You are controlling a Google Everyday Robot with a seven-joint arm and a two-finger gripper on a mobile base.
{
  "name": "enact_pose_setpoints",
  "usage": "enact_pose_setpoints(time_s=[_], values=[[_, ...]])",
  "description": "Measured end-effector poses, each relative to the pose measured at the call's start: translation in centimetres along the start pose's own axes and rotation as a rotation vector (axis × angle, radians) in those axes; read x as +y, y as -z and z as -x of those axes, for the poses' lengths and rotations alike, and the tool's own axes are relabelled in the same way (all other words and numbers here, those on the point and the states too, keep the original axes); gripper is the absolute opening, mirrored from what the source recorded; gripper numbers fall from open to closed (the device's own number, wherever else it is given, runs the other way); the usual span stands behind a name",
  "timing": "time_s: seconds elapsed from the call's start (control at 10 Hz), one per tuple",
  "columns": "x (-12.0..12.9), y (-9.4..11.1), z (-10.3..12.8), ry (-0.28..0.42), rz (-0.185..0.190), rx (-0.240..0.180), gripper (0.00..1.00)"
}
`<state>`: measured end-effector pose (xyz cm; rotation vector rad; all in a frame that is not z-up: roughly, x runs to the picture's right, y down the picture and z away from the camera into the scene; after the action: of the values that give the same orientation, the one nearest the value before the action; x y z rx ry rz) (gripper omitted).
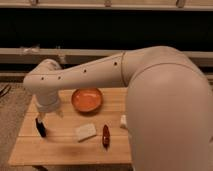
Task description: Knock the eraser over
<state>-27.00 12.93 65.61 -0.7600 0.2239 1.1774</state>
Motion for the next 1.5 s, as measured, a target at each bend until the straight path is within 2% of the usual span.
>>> enact_pose_setpoints(time_s=[0.3,0.7,1.1,1.5], values=[[2.8,-2.5,2.1,0.060,-0.005,0.027,0.65],[2.7,-5.4,4.6,0.047,-0.039,0.066,0.65],[5.1,-8.0,3.3,0.083,-0.086,0.121,0.65],[4.5,-9.5,3.1,0.078,-0.143,0.151,0.65]])
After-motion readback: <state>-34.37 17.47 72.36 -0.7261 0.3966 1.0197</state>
